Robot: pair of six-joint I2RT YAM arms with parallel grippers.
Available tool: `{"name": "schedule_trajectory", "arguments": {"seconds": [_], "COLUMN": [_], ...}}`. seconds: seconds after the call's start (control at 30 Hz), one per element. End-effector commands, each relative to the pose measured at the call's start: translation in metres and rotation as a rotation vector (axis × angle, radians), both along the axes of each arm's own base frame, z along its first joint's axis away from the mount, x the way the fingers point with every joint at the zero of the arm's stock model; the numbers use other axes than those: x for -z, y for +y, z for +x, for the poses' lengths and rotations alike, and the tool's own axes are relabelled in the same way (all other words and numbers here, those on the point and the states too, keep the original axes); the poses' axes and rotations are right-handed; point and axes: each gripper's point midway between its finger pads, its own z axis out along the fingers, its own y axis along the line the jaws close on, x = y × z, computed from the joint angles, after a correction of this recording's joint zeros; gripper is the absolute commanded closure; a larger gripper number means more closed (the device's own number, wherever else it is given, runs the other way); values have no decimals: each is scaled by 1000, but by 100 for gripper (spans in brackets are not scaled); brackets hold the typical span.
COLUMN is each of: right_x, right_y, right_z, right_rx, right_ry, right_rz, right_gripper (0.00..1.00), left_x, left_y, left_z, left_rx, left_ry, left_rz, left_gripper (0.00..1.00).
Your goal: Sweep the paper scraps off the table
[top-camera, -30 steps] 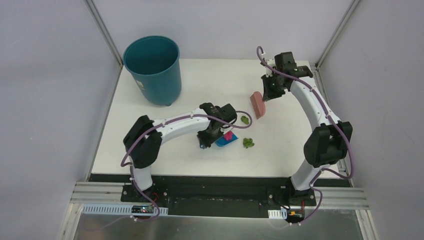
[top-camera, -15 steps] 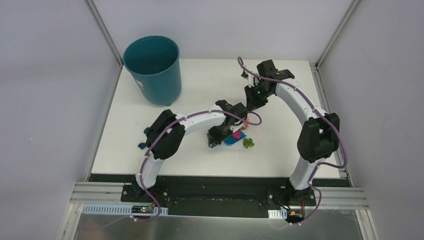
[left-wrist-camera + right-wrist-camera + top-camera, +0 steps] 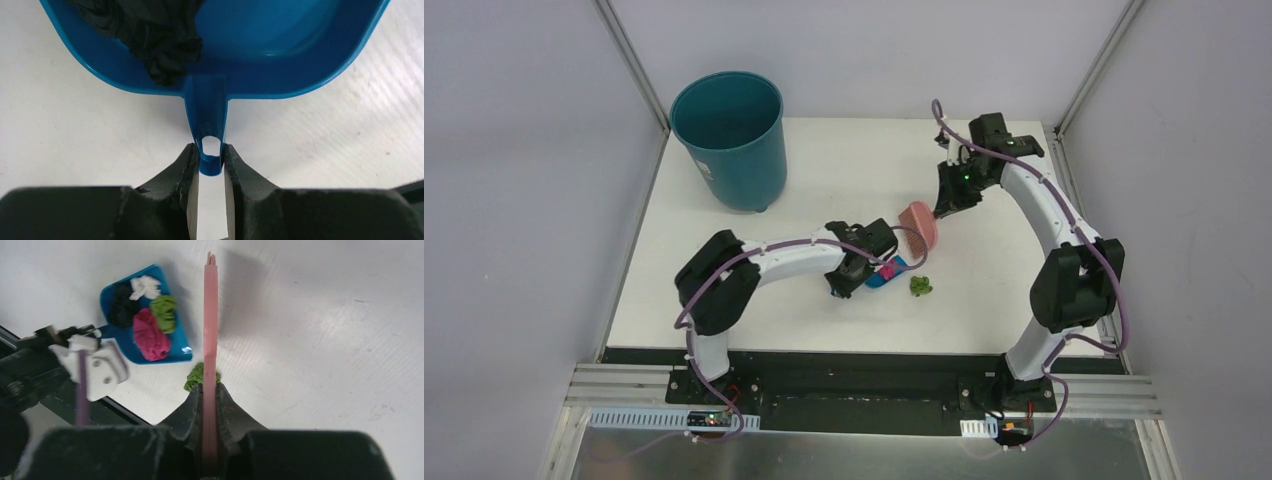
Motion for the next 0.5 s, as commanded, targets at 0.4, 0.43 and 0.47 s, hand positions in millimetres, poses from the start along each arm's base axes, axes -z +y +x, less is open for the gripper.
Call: {"name": "schedule_trajectory", "arguments": {"seconds": [0.4, 0.43, 0.47], "right_x": [-22, -22, -21], "right_y": [-63, -63, -64], "right_z": [21, 21, 21], "right_rx": [243, 242, 245], "right_ry": [-36, -33, -32], "right_rz": [130, 131, 131], "right_gripper": [100, 100, 100], "left_x": [-25, -29, -32], "left_y": [-40, -42, -42], "left_z": [19, 18, 19], "left_rx": [-72, -77, -83], "left_ry": [-208, -206, -213], "left_rz": [-304, -319, -332], "left_gripper": [100, 100, 100]}}
